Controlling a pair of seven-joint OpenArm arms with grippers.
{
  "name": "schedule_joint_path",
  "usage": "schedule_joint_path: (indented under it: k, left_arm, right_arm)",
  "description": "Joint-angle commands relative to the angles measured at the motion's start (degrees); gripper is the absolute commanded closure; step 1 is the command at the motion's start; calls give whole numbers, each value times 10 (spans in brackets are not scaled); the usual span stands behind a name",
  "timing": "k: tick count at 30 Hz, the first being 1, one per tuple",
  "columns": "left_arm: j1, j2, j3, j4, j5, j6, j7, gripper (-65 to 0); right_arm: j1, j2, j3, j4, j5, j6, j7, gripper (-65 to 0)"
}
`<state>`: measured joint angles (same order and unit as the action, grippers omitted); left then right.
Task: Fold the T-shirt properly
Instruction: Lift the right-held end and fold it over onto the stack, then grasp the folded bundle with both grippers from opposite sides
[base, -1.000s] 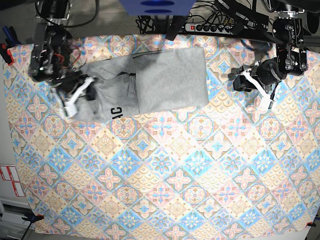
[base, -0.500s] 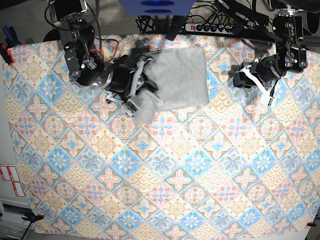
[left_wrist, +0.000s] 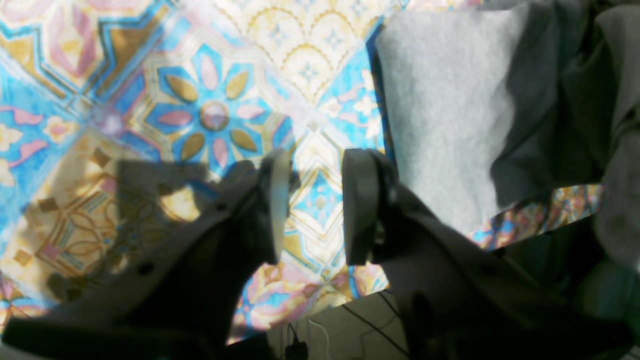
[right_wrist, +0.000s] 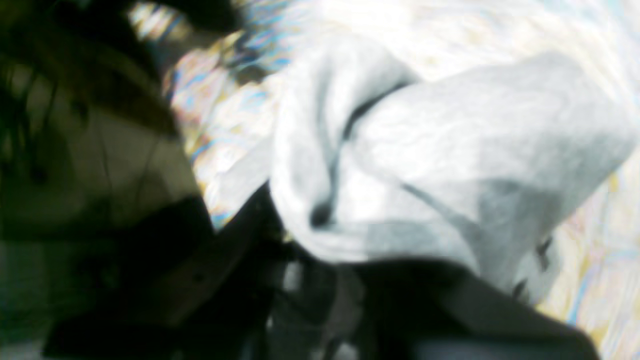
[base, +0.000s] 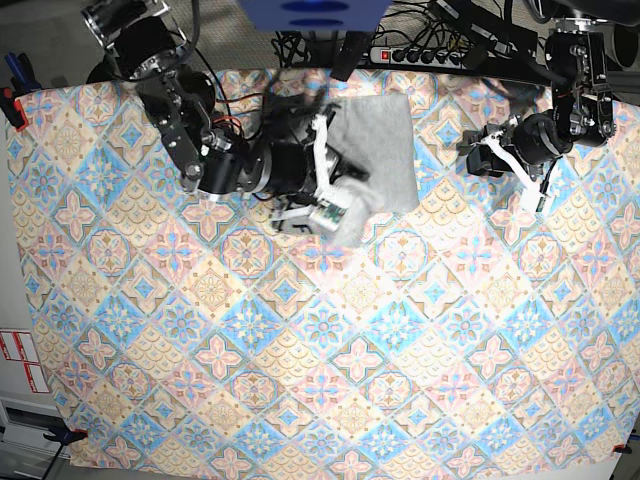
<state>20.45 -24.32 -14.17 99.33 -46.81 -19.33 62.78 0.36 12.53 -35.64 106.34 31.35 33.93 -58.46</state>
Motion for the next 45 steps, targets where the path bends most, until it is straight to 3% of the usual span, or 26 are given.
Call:
schedule_joint_path:
  k: [1,3,6,12,15,24,29,36,39,45]
  left_arm:
    - [-2,-7,-3,9,-8,-1,-7,-186]
    - [-2,-7,-3,9,-9,-1,-7,-186]
    - [-2,-7,-3,9,-9,-1,-6,-186]
    - [-2,4,-6,9,-8,-1,-4,-186]
    - [-2,9,-3,9,-7,-1,-4,-186]
    - [-2,19,-2,9,-7,-1,-3,-186]
    - [-1,19,8,44,-10,-5,-2,-186]
    - [18,-13,104,146,-8,-5,-2,-185]
    - [17,-25,139,146,-7,-5,-2,-185]
    - [18,-25,143,145,-6,-5,-2,-185]
  right_arm:
    - [20,-1,-5,2,12,15,18,-1]
    - [29,-1,-19,-14,12,36,18,-2]
    - [41,-1,-31,-51,12,40,21,-19]
    - [53,-12,-36,-100,15,39,42,-204]
    - [52,-9,-18,-97,15,38,64,-249]
    - [-12,-8,152,-104,12,40,64,-157]
    - [-10,-8,134,-152,11,40,66,-133]
    - [47,-16,71,-179,11,40,69,-136]
    - [87,-49,26,-247,11,40,70,-137]
    - [158,-109,-3,-379,11,40,71,-139]
